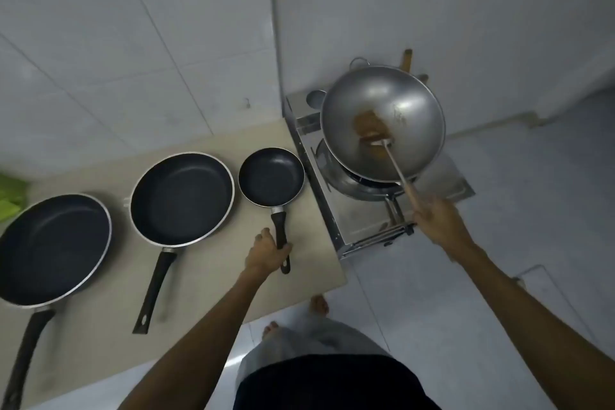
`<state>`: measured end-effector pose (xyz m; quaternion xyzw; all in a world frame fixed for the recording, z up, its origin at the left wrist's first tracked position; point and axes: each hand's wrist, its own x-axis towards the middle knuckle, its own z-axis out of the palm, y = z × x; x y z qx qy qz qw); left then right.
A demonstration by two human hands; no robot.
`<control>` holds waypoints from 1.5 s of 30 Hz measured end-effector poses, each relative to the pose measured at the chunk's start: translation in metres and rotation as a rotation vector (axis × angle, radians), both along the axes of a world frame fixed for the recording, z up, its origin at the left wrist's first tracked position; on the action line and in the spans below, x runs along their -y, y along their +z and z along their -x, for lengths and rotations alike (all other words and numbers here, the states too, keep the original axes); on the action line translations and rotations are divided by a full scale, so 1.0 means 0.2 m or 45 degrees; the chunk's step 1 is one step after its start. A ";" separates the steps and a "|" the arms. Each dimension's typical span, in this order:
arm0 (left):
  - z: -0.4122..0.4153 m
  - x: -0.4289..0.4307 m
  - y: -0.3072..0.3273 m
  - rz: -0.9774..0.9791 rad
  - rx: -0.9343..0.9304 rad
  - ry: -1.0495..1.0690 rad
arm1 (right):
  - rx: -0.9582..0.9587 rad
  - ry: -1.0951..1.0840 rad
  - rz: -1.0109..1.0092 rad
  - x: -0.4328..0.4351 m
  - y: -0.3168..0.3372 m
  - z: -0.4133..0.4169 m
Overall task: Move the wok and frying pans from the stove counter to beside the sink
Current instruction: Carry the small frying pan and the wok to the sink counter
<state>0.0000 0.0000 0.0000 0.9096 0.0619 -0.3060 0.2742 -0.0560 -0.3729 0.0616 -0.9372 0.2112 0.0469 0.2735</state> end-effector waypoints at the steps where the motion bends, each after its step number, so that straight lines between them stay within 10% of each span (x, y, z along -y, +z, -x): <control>1: -0.01 0.03 -0.02 0.031 -0.026 0.049 | 0.001 -0.061 -0.026 0.03 -0.02 -0.01; 23: -0.17 0.24 -0.08 1.251 -0.623 1.203 | -0.363 -0.135 -0.144 0.21 -0.29 -0.08; 38: -0.02 0.15 0.20 1.421 -0.402 1.096 | -0.421 -0.673 -2.315 0.21 -0.42 0.07; 45: 0.05 0.14 0.24 1.361 -0.347 1.049 | -0.340 -0.665 -2.405 0.04 -0.48 0.05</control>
